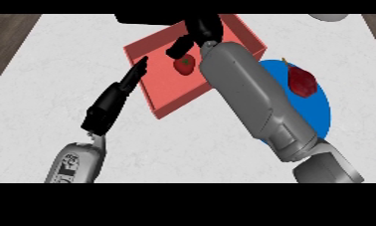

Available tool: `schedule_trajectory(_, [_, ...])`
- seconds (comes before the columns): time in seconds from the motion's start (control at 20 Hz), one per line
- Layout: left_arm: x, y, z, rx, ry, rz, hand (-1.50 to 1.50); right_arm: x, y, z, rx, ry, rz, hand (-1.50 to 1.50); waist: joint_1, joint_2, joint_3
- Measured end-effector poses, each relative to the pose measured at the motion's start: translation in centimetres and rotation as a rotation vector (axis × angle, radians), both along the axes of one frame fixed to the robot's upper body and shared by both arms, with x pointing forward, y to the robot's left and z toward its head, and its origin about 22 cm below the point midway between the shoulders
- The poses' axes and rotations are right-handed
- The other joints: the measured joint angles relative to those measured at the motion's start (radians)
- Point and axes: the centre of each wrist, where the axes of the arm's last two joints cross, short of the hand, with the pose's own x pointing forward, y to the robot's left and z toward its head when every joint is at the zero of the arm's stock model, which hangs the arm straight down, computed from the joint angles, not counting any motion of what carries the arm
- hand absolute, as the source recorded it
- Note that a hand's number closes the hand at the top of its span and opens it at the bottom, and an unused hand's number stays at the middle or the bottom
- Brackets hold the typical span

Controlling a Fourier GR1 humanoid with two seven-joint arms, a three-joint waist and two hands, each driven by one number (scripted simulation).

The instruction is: Pick the tomato from the plate and place it in the cardboard box

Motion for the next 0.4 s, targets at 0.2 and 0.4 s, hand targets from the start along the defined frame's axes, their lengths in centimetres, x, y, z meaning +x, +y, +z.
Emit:
schedule_trajectory(0.2, [0.1,-0.3,0.2,-0.002,0.002,0.010,0.00,0.4,-1.1,0.5,0.223,-0.058,-0.017,-1.50,-0.012,-0.002,0.001])
schedule_trajectory(0.4, [-0.1,-0.1,0.2,-0.003,0.010,0.018,0.00,0.9,-3.4,0.0,0.444,-0.076,-0.038,-1.50,-0.023,-0.005,0.002])
